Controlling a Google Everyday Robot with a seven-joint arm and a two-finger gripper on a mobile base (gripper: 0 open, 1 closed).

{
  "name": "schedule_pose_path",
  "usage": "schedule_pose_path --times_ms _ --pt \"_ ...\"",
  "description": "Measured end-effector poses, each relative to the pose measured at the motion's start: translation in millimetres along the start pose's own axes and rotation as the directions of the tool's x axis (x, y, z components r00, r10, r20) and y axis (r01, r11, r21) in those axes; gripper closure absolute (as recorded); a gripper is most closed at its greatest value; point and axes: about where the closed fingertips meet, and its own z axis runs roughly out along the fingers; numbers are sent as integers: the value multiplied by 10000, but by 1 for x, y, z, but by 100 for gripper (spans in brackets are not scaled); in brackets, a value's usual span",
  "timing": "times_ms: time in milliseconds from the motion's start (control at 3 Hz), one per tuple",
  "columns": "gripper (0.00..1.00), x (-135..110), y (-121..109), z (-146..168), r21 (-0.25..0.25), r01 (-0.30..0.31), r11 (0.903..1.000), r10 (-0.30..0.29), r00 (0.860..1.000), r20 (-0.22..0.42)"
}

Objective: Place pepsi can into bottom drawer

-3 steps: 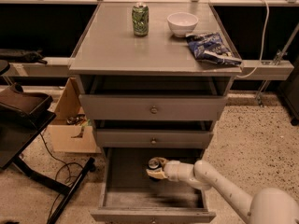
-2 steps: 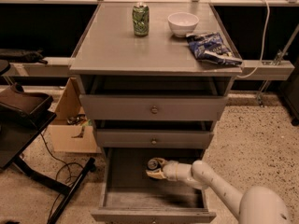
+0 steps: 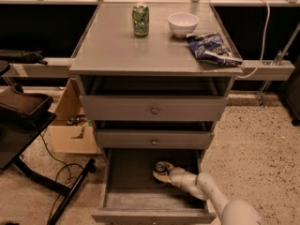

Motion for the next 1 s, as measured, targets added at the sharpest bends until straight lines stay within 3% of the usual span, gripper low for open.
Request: schedule_pose_path --times_ms 333,1000 --pt "82 -3 -1 -2 43 -26 10000 26 10000 13" --pt "28 -3 0 -1 39 -11 10000 11 10000 55"
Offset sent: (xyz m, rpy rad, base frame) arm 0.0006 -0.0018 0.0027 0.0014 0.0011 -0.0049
